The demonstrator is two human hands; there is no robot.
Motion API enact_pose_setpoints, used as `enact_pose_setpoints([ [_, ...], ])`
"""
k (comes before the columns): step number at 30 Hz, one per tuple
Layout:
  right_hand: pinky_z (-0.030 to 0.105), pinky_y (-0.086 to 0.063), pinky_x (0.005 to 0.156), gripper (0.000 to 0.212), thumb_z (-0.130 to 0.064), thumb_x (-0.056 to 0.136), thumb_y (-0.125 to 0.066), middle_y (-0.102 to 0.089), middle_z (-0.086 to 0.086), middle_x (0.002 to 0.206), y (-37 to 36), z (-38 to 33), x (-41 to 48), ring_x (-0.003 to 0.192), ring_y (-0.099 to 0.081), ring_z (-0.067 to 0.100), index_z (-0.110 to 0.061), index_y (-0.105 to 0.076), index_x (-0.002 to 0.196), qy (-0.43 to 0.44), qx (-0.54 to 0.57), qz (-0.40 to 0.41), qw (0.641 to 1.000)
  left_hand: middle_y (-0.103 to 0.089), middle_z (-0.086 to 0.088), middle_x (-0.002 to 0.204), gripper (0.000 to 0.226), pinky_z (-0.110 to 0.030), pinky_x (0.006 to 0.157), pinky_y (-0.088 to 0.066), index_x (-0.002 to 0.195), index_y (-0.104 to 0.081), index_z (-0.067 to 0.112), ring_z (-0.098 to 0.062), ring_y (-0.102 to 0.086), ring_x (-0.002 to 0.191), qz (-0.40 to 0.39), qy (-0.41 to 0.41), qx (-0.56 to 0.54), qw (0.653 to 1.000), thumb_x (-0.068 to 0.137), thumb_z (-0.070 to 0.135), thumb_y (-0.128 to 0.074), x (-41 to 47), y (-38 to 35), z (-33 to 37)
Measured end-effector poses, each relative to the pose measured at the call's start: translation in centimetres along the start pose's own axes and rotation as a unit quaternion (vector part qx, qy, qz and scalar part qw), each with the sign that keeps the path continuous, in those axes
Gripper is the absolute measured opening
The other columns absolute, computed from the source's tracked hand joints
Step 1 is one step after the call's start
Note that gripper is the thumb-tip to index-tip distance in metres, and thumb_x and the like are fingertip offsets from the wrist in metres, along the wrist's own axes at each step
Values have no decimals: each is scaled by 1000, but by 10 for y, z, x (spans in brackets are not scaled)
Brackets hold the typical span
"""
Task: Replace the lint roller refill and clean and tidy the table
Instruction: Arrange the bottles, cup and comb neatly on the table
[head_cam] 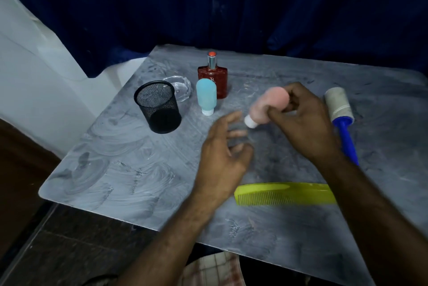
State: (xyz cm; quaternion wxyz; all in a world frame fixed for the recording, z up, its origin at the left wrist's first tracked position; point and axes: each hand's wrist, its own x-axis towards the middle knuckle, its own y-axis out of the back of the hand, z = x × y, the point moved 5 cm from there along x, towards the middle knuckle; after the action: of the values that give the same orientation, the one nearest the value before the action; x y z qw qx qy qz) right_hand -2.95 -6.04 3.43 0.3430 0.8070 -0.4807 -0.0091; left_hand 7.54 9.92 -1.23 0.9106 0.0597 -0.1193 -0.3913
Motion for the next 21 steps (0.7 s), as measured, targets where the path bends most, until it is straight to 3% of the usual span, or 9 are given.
enact_pose_setpoints([
  [2, 8, -47, 71, 26, -32, 82, -76, -66, -21, 91, -19, -20, 1, 83, -61, -9, -30, -61, 104, 52, 33, -17, 998, -57, 7, 144, 64, -10, 85, -55, 148, -53, 24, 0, -68, 115, 38, -20, 33, 999, 90, 2, -71, 1, 24, -1],
  [5, 6, -45, 70, 26, -27, 84, -78, -67, -20, 92, -51, -47, 2, 85, -63, -7, -29, -62, 104, 104, 48, -45, 992, -57, 7, 144, 67, -9, 80, -54, 149, -53, 24, 4, -67, 112, 60, -18, 50, 997, 90, -1, -72, 6, 50, -4],
  [9, 24, -58, 75, 28, -26, 85, -79, -71, -11, 101, -91, -65, 4, 89, -67, 2, -23, -66, 110, 119, 41, -91, 988, -63, 4, 141, 70, -5, 77, -52, 149, -53, 22, 11, -67, 107, 71, -18, 86, 994, 87, -2, -72, 12, 75, -12],
  [12, 36, -59, 78, 28, -25, 87, -77, -73, -7, 102, -111, -72, 5, 92, -67, 10, -21, -66, 112, 129, 18, -102, 986, -66, 5, 136, 69, -2, 76, -50, 148, -54, 20, 13, -67, 105, 83, -17, 112, 990, 85, -1, -74, 15, 87, -19],
  [17, 44, -56, 83, 30, -27, 93, -70, -71, 3, 109, -127, -73, 5, 99, -65, 21, -17, -63, 120, 159, -54, -114, 979, -68, 7, 133, 61, 1, 78, -48, 142, -60, 19, 16, -66, 105, 96, -4, 123, 988, 84, 8, -75, 22, 96, -32],
  [21, 43, -56, 85, 35, -26, 96, -67, -71, 6, 115, -125, -71, 4, 103, -64, 23, -17, -59, 128, 175, -100, -99, 975, -72, 23, 117, 57, 3, 79, -46, 139, -64, 21, 19, -66, 103, 82, 11, 110, 990, 84, 11, -74, 26, 93, -38],
])
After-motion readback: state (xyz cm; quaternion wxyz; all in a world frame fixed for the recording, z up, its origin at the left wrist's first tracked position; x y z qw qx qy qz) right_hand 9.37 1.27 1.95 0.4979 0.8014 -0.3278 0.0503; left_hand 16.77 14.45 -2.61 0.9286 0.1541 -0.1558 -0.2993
